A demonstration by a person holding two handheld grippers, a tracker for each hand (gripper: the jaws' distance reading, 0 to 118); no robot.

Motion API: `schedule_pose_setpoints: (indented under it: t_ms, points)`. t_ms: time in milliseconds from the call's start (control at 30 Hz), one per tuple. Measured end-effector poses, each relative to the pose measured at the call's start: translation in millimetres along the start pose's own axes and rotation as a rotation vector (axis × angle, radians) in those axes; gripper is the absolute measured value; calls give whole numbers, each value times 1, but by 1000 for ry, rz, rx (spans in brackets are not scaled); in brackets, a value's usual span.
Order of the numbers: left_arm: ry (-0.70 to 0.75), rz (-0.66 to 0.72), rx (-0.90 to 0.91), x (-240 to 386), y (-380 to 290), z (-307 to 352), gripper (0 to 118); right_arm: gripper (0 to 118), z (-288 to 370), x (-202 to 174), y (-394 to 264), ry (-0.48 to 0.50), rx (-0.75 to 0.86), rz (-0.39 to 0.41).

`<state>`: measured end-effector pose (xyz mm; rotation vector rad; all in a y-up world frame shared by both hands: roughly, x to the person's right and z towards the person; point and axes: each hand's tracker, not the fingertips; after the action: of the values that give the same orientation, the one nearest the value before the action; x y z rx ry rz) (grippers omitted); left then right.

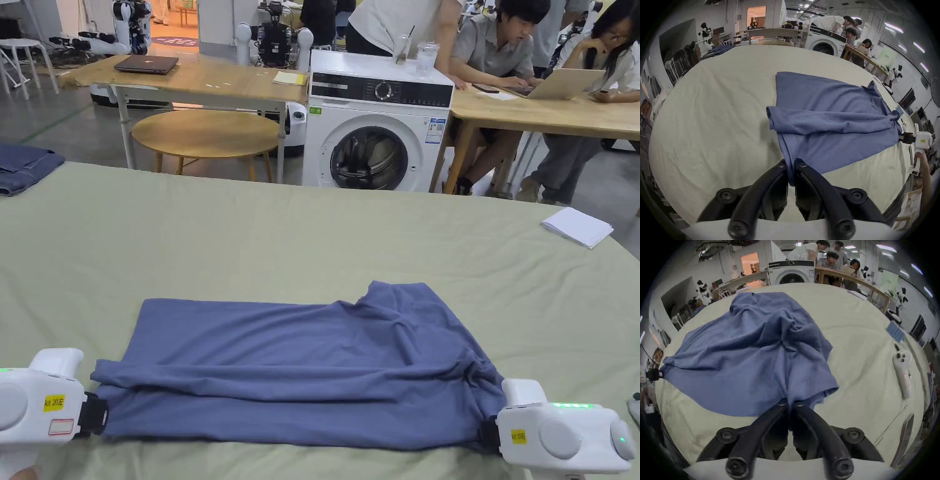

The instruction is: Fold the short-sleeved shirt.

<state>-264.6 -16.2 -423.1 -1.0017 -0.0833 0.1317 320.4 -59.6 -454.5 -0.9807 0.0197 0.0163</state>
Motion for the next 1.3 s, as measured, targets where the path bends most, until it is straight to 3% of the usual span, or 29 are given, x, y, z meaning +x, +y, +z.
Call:
schedule_pose_setpoints:
  t_ms: [67,233,467,633,933,1200,1267,1300]
  points:
    - [-3,2,14,0,2,7,1,2,10,-2,1,-8,26,23]
    - [-21,-13,77,5,13,40,1,1,64,-1,12,2,112,-7]
    - [-9,-8,132,-7,5,82,1,1,137,-18,4,-13,134,35]
    - [6,-6,114,-20,-33,104,1,1,162,-29,-39,-14,88,100]
    - [19,29,-18,-37,-114,72,1,1,125,-37,-120,-54,-7,106]
    - [18,81,-48,-44,-141,36,1,2,88,-29,-136,-47,-10,60]
    - [12,95,-45,-45,-137,39,1,9,93,-33,-133,-64,-2,71]
    - [13,99,-45,-43,-134,42,1,19,97,-34,-130,-72,10,81]
